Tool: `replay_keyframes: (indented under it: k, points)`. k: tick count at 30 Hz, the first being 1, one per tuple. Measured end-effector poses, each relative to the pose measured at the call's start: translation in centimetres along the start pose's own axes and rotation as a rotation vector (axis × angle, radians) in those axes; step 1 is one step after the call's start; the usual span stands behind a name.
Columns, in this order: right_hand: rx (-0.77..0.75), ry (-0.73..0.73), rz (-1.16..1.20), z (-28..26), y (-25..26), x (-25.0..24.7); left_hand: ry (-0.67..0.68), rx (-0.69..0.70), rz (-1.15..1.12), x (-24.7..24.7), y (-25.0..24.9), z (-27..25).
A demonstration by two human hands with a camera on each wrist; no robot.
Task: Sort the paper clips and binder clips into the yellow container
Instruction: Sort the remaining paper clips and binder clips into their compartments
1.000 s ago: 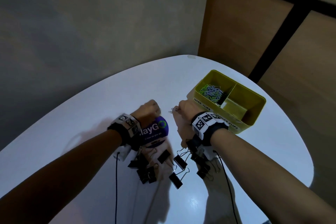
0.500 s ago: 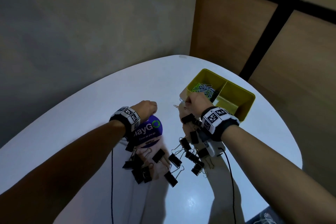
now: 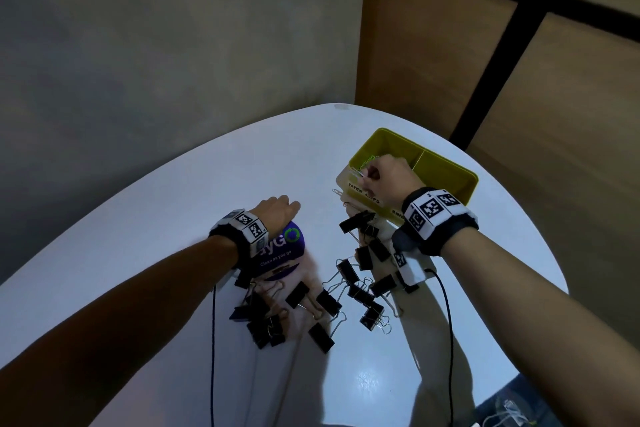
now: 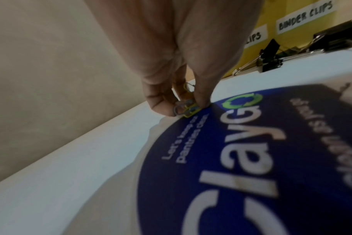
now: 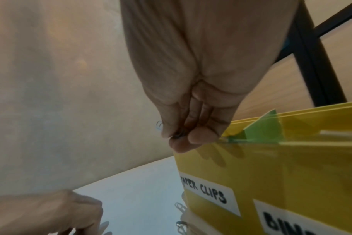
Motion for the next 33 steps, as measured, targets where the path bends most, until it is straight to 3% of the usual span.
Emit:
replay_keyframes:
  k: [6,13,17,22,29,33]
  points:
    - [0.04,-0.076,0.094,0.4,-1.9,-2.3,0.029,0.067,-0.429,-1.9,-2.1,-0.2]
    - [0.065,-0.152,0.074,1.4,-2.8,-4.6,-0.39,-0.049,-0.824,-15.1,-2.2,2.5]
    - [0.063,-0.159,0.059,2.2,-3.2,-4.9,-0.443,-0.1,-0.747,-19.4,-4.5,5.1]
    - [0.044,-0.116,0.044,2.5,-3.6,-4.3,-0.378,-0.245,-0.657,-18.3,-5.5,7.6]
    - [-0.089,-0.064,0.06,0.8,-2.1,-4.3,-0.35,-0.168,-0.632,-17.2,-5.6,6.8]
    - [-0.172,-0.054,0.054,-1.1,-0.8,-3.9,-0.469,-0.126,-0.714,-17.0,-5.5,4.4]
Point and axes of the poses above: each hand's wrist, its own z-axis towards the middle knuckle, its own x-axis out of the palm, y = z × x, the point moved 7 cm from there along z, towards the middle knuckle, and after that the axes turned 10 degrees about z, right-handed, at the moved point
